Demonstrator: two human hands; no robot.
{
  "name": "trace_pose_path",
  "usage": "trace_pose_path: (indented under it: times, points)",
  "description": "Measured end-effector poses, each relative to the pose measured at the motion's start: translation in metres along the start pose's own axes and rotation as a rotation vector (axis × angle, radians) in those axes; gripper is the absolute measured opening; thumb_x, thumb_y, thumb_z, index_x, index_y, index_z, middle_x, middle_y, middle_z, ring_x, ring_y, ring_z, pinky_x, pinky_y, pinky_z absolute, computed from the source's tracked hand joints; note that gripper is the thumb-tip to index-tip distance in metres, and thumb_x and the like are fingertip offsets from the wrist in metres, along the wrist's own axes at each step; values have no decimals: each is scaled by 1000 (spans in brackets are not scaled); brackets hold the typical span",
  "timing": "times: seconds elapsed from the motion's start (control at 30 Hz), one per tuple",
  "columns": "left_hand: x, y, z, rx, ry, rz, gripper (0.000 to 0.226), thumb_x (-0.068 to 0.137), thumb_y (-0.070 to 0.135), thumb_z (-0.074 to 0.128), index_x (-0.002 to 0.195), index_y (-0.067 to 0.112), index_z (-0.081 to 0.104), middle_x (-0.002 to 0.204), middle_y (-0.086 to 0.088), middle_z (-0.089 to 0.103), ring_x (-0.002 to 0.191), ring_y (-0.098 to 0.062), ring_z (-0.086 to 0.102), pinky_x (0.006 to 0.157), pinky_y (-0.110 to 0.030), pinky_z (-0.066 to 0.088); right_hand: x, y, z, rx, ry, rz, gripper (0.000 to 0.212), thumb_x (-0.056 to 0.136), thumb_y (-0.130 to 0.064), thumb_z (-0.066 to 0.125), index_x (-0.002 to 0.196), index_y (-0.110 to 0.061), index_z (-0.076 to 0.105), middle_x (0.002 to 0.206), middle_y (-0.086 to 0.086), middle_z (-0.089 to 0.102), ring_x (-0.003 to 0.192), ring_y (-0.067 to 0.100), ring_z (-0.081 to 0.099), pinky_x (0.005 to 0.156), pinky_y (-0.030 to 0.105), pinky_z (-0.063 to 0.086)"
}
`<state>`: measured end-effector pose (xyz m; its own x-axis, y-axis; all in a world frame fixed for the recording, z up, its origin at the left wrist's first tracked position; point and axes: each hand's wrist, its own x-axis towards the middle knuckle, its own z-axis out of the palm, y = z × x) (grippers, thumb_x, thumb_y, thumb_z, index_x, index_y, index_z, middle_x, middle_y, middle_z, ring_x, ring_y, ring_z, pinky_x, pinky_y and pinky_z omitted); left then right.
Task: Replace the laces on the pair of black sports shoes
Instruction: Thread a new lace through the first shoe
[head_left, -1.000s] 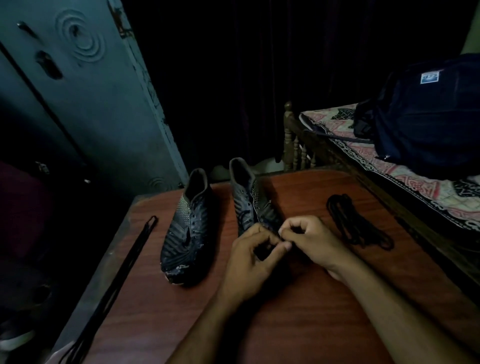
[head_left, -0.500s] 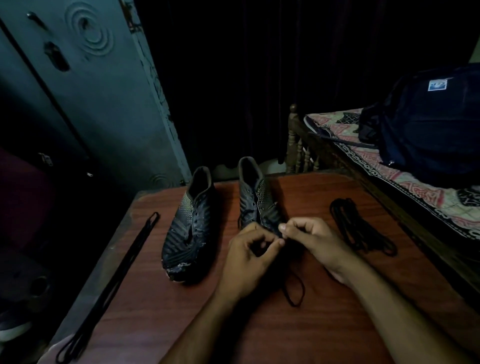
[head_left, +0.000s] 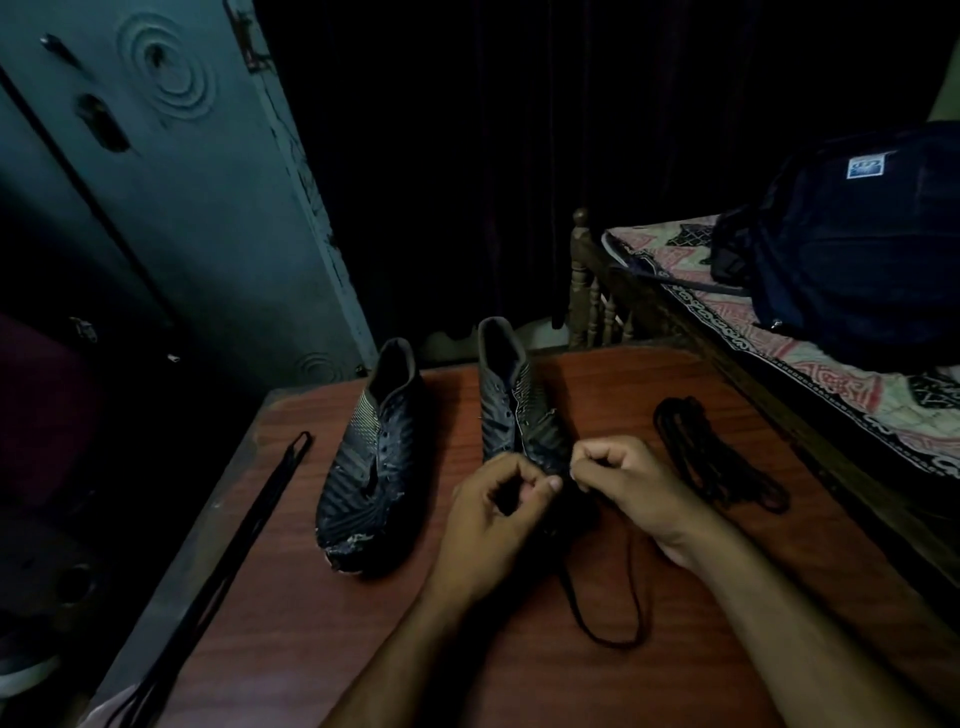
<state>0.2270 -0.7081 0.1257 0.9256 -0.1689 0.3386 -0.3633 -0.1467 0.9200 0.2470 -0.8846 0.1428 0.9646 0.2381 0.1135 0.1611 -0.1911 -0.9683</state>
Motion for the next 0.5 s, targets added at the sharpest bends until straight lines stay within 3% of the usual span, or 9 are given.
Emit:
trace_pose_path:
  times: [0.17, 0.33, 0.4, 0.5]
  points:
    - [0, 0, 3, -81, 3, -46, 15, 91, 20, 73, 86, 9, 65, 68, 7, 53, 66, -10, 47, 62, -28, 41, -1, 2, -8, 128, -81, -38, 39, 81, -34, 56, 67, 2, 53, 75, 8, 44, 73, 22, 37, 71, 37, 29]
    - [2, -3, 4, -130, 34, -85, 15, 87, 27, 74, 90, 15, 66, 69, 6, 50, 68, -16, 43, 67, -36, 37, 0, 4, -17, 250, -88, -49, 32, 87, -21, 49, 70, 5, 60, 78, 9, 55, 81, 25, 52, 79, 36, 39]
    - [3, -4, 3, -148, 43, -99, 15, 85, 29, 74, 90, 17, 66, 70, 6, 50, 68, -15, 43, 68, -37, 37, 1, 1, -18, 353, -2, -70, 30, 85, -17, 49, 63, -3, 65, 76, 7, 62, 87, 27, 60, 81, 30, 47]
    - [2, -1, 1, -181, 42, -96, 8, 87, 19, 72, 90, 14, 66, 70, 3, 51, 68, -13, 46, 66, -31, 41, 0, -5, -18, 445, 90, -122, 35, 83, -16, 47, 51, -17, 61, 67, 1, 58, 76, 26, 51, 72, 31, 43]
